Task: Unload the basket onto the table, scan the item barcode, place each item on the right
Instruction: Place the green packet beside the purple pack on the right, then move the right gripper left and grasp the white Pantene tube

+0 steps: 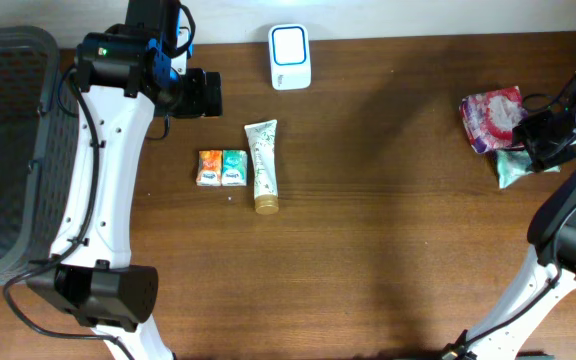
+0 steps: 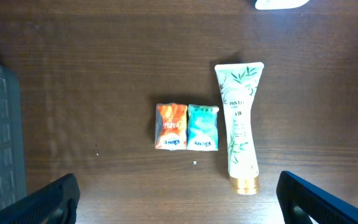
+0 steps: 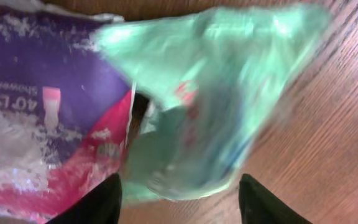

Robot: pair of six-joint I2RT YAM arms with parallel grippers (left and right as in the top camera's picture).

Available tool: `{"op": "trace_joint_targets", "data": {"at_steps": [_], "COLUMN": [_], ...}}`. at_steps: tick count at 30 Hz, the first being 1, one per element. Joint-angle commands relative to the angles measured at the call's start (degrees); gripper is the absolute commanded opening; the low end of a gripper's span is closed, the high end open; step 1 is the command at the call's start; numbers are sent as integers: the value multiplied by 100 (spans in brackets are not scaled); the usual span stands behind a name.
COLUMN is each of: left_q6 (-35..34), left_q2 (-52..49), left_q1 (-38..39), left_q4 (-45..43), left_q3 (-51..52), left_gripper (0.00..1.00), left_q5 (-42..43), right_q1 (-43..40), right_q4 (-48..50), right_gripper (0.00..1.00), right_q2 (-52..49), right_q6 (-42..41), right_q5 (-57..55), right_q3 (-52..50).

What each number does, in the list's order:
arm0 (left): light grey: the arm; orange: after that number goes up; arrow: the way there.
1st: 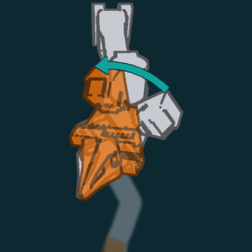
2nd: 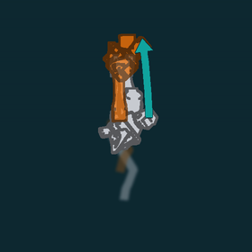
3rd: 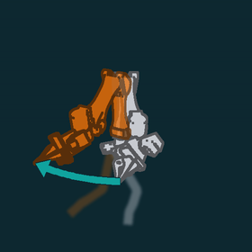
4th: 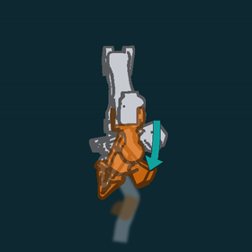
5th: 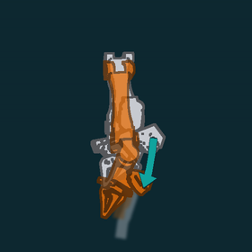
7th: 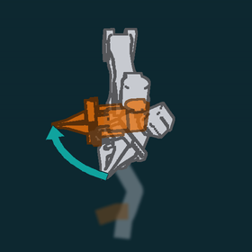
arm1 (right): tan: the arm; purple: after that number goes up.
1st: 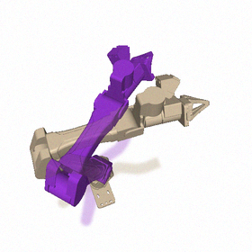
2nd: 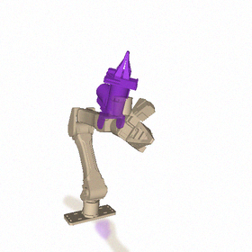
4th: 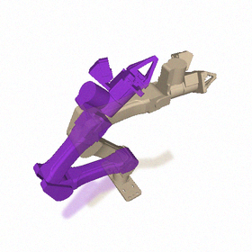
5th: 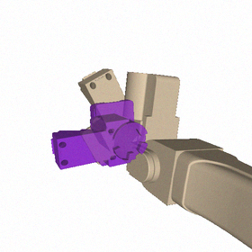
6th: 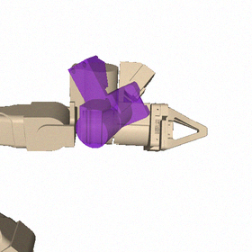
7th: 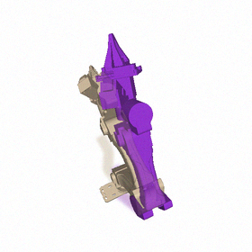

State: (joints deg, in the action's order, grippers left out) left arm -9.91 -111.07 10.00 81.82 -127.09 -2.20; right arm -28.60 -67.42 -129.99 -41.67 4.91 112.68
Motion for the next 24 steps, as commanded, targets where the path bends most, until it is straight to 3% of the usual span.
{"op": "trace_joint_targets", "data": {"at_steps": [1, 5, 8, 11, 14, 16, 18, 22, 24], "left_q6": [13, 13, 13, 13, 13, 13, 13, 13, 13], "left_q2": [17, 17, 17, 17, 17, 17, 17, 17, 17], "left_q1": [-31, -31, -31, -31, -31, -31, -31, -31, -31], "left_q4": [-4, -4, -4, -4, -4, -4, -4, -4, -4], "left_q3": [-46, -46, -46, -46, -46, -46, -46, -48, -46], "left_gripper": [99, 99, 99, 99, 99, 99, 99, 99, 99], "left_q5": [-42, -42, -42, -42, -42, -42, -42, -42, -42], "right_q1": [48, 90, 483, 1257, 2476, 3053, 3827, 4699, 5038], "right_q4": [-4, -149, -240, -450, -317, -111, 238, 734, 1021], "right_gripper": [60, 60, 46, 47, 71, 75, 99, 100, 85], "right_q2": [758, 1792, 2059, 1958, 1749, 1554, 1191, 584, 232], "right_q6": [203, 249, 1620, 2863, 3093, 3093, 3071, 2806, 2323], "right_q5": [-74, -162, 938, 1834, 1845, 1845, 1847, 1847, 1847], "right_q3": [160, 177, 177, 151, 74, 74, 74, 74, 72]}}
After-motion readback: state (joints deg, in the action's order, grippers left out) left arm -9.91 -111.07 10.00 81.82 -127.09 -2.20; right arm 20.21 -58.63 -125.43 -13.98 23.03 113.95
